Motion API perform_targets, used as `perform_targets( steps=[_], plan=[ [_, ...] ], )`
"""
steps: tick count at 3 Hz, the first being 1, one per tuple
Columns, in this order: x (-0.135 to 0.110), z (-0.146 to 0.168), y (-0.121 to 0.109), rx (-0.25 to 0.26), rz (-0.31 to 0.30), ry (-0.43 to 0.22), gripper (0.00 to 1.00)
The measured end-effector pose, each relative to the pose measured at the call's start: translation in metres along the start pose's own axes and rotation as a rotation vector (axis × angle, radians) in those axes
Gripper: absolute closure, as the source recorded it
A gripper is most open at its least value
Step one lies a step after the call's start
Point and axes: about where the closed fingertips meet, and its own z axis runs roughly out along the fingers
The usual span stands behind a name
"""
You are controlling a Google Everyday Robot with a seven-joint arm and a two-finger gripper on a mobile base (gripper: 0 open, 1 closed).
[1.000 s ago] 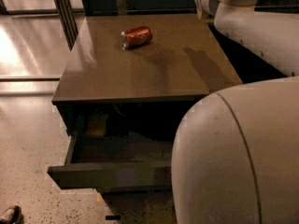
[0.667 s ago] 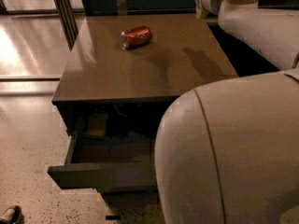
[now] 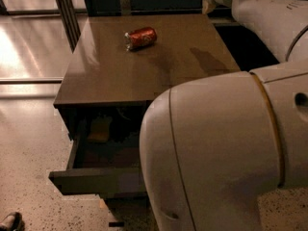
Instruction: Close top drawer
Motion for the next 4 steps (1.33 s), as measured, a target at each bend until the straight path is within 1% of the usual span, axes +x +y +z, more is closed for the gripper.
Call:
perform_targets(
  steps=[1, 2, 3, 4],
  plan=[
    [0.0033, -0.0006, -0.0039, 0.027, 0.013, -0.007, 0.00],
    [0.0067, -0.0013, -0.0071, 0.050, -0.012, -0.021, 0.00],
    [0.0114, -0.0035, -0.0065, 0.069, -0.021, -0.034, 0.00],
    [0.0118, -0.0040, -0.0036, 0.086, -0.083, -0.081, 0.00]
  ],
)
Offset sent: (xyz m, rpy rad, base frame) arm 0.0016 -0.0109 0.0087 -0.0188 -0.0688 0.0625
